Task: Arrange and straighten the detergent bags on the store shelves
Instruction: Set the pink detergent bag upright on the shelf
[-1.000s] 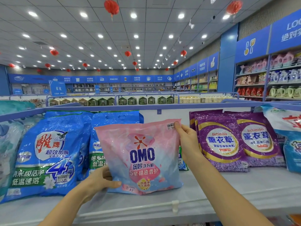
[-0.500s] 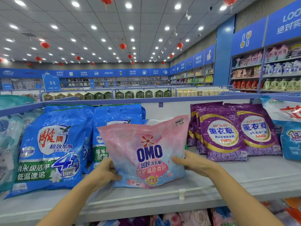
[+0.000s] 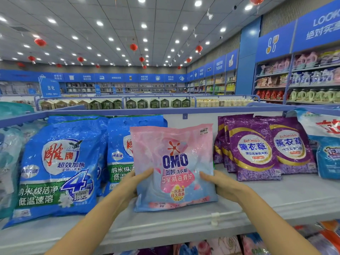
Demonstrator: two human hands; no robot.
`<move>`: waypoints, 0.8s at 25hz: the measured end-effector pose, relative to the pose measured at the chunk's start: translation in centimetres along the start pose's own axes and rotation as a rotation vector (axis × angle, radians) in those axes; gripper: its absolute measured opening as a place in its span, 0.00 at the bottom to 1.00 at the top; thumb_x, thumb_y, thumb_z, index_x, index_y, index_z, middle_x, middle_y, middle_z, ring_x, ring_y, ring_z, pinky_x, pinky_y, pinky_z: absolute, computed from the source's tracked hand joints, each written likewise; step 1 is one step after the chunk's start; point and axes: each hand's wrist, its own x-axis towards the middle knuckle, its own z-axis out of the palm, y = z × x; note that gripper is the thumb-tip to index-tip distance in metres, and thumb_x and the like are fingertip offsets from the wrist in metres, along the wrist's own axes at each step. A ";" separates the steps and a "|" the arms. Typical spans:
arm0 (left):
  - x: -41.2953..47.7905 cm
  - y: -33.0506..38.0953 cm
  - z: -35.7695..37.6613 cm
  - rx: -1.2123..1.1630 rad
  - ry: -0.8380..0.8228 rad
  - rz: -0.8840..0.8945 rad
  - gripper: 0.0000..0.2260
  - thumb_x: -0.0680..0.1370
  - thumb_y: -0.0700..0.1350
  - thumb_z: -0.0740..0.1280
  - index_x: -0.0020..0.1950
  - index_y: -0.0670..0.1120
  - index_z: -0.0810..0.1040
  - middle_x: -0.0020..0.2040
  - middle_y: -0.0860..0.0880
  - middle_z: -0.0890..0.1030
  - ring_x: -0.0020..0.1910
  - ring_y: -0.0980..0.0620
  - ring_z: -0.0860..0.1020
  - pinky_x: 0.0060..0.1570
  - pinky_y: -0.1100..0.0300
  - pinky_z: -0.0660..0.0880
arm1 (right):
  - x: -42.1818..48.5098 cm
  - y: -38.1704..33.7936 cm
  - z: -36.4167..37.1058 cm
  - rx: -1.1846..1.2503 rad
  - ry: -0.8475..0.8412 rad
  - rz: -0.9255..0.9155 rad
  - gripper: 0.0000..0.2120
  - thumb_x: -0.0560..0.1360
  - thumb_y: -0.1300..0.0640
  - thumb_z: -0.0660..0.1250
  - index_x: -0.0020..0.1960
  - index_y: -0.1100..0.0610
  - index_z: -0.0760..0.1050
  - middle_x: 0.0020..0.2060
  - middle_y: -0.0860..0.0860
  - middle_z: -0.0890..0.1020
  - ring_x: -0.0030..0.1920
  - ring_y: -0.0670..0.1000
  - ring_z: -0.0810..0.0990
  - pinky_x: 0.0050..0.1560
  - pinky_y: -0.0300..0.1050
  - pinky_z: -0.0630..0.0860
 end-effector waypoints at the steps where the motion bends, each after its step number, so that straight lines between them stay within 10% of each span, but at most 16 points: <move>1: 0.2 0.0 0.6 -0.033 0.031 -0.014 0.36 0.60 0.58 0.76 0.63 0.43 0.74 0.54 0.47 0.83 0.55 0.47 0.79 0.59 0.49 0.73 | -0.3 0.0 -0.2 -0.072 -0.056 -0.024 0.29 0.65 0.50 0.76 0.63 0.56 0.72 0.56 0.52 0.82 0.57 0.50 0.80 0.56 0.42 0.76; 5: 0.2 -0.3 2.0 -0.064 0.116 -0.015 0.30 0.72 0.60 0.64 0.67 0.42 0.69 0.65 0.46 0.75 0.66 0.46 0.70 0.69 0.48 0.59 | -1.3 -0.5 0.1 -0.238 -0.034 -0.086 0.20 0.71 0.62 0.71 0.61 0.53 0.73 0.55 0.49 0.82 0.54 0.45 0.81 0.49 0.35 0.76; 12: 0.5 1.8 4.5 -0.020 0.169 0.111 0.17 0.79 0.57 0.56 0.46 0.44 0.75 0.40 0.48 0.80 0.39 0.53 0.78 0.36 0.61 0.70 | -4.4 -0.4 0.6 -0.097 0.333 -0.305 0.15 0.66 0.57 0.72 0.52 0.55 0.76 0.48 0.51 0.84 0.45 0.46 0.83 0.44 0.37 0.78; 20: -0.6 4.2 16.6 0.001 -0.068 0.220 0.12 0.79 0.58 0.54 0.53 0.53 0.69 0.44 0.56 0.74 0.40 0.58 0.71 0.51 0.60 0.65 | -14.8 0.8 -5.2 -0.036 0.879 -0.566 0.13 0.64 0.49 0.67 0.45 0.53 0.76 0.35 0.44 0.84 0.37 0.39 0.81 0.37 0.31 0.75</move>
